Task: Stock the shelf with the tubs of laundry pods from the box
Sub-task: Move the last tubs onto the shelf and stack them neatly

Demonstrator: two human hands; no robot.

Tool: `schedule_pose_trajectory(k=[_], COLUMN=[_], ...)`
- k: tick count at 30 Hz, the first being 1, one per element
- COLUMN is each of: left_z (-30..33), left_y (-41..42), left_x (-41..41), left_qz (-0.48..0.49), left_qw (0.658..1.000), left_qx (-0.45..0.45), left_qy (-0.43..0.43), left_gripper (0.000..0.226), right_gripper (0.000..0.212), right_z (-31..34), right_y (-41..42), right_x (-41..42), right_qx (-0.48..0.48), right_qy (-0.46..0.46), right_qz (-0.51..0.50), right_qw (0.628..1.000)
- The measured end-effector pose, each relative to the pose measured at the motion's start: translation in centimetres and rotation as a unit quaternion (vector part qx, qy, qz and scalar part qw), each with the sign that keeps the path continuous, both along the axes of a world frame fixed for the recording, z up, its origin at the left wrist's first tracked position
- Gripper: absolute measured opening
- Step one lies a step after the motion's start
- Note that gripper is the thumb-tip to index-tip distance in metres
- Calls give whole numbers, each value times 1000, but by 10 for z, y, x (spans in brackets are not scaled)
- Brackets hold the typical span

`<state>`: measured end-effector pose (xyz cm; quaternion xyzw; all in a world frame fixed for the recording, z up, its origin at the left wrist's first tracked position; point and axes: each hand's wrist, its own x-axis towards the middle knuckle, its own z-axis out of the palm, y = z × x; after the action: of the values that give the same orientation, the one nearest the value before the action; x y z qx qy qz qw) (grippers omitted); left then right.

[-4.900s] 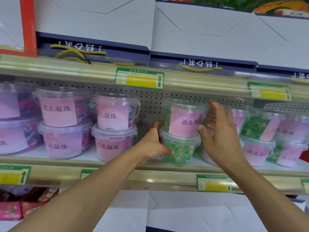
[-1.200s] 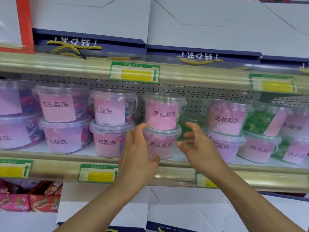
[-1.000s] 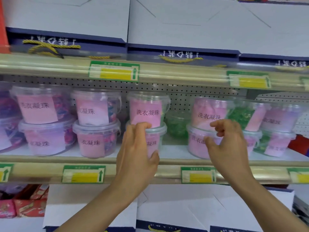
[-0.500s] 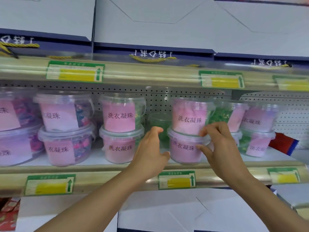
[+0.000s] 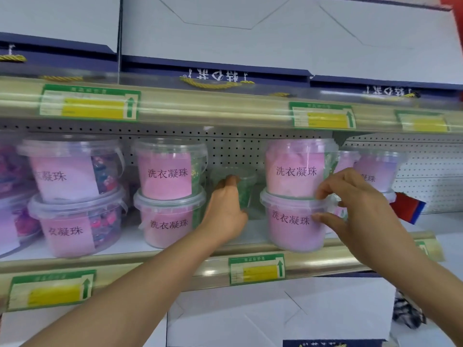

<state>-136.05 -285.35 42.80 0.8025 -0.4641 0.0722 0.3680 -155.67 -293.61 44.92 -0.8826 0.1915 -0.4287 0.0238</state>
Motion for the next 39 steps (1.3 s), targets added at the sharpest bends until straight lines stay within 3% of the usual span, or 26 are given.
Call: schedule_pose_trajectory(k=[3, 10, 14, 24, 29, 39], left_z=[4, 19, 24, 26, 31, 39], left_y=[-22, -70, -74, -51, -58, -51], left_x=[9, 22, 25, 21, 16, 31], left_qz=[6, 103, 108, 119, 91, 111], left_qw=[999, 966, 952, 974, 967, 967], left_qx=[-12, 135, 152, 146, 155, 164], left_qy=[-45, -193, -241, -125, -181, -163], left_gripper=[58, 37, 38, 61, 37, 34], right_gripper=[37, 33, 36, 34, 33, 30], right_z=[1, 1, -2, -3, -3, -2], right_y=[4, 10, 10, 14, 15, 18], right_x=[-10, -11, -10, -14, -13, -12], right_qx=[2, 7, -2, 14, 14, 17], right_qy=[2, 12, 11, 17, 16, 23], right_qz=[-8, -29, -27, -37, -44, -59], right_qw=[1000, 999, 1000, 999, 999, 998])
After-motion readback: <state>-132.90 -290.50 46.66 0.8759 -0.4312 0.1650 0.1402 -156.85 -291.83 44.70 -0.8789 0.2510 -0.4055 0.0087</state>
